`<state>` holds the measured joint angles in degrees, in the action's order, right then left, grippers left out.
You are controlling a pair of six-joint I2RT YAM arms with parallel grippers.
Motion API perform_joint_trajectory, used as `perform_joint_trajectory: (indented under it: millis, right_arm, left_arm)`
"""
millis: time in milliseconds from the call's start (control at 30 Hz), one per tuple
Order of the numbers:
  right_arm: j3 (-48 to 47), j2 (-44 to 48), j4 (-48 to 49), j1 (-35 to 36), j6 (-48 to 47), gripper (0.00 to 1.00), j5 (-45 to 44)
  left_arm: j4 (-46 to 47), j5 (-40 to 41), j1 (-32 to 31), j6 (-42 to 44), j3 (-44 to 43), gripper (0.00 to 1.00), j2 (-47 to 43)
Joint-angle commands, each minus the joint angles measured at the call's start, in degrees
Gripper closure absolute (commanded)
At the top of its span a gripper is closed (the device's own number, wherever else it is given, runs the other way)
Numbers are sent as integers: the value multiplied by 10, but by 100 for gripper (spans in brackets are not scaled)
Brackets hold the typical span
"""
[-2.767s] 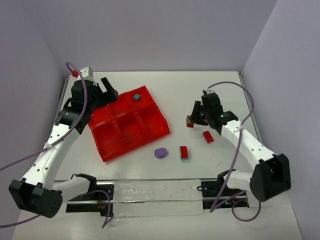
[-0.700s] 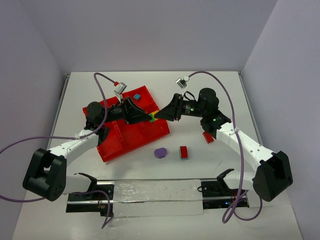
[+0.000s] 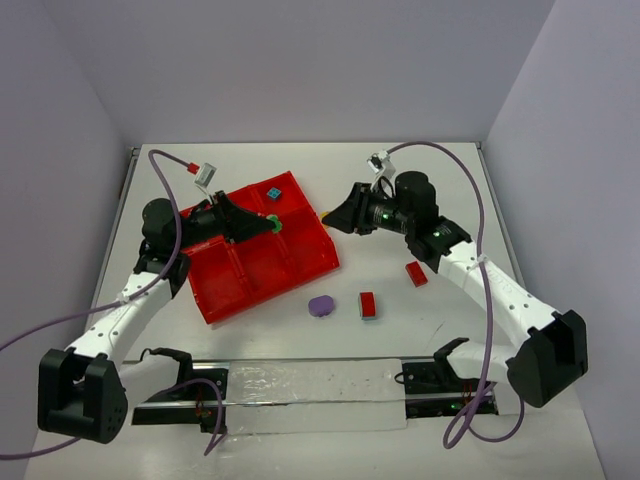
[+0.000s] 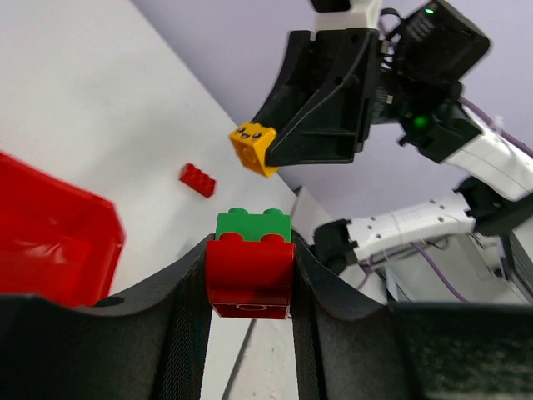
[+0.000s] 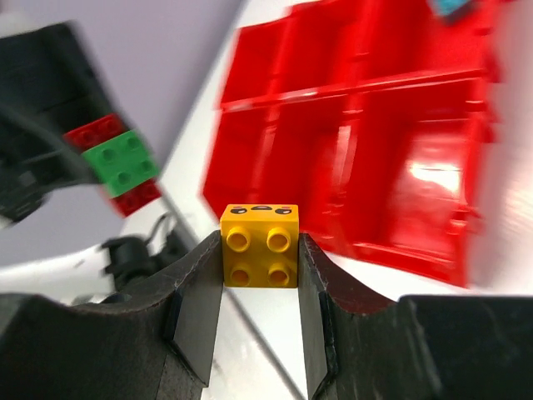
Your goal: Sort the legos into containers by color
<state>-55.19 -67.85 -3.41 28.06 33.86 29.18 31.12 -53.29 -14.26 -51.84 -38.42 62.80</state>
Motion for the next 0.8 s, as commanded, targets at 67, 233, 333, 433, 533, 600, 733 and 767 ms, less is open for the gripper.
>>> perform_joint_trajectory:
  millis: [67, 233, 333, 433, 533, 600, 733, 767]
  right_arm:
    - [-79, -64, -103, 36, -46, 93, -174]
    - [-126, -145, -121, 62, -53, 93, -232]
    - [-148, -184, -124, 76, -57, 92, -246]
    - [-176, -232, -129, 88, -62, 91, -256]
    - [-200, -269, -134, 102, -67, 88, -265]
    - [-217, -287, -141, 108, -69, 84, -273]
    - [-235, -320, -146, 116, -71, 70, -282]
    - [-238, -325, -148, 117, -71, 64, -283]
  left_arm:
    - [-147, 72, 27, 74, -52, 100, -35]
    - [-203, 135, 34, 86, -79, 100, -46]
    - [-212, 147, 39, 85, -82, 100, -51]
    - [-215, 153, 41, 83, -79, 100, -56]
    - [-212, 150, 41, 76, -70, 100, -52]
    - [-205, 147, 42, 67, -64, 100, -48]
    - [-193, 143, 42, 60, -58, 100, -47]
    - [-195, 144, 42, 60, -58, 100, -48]
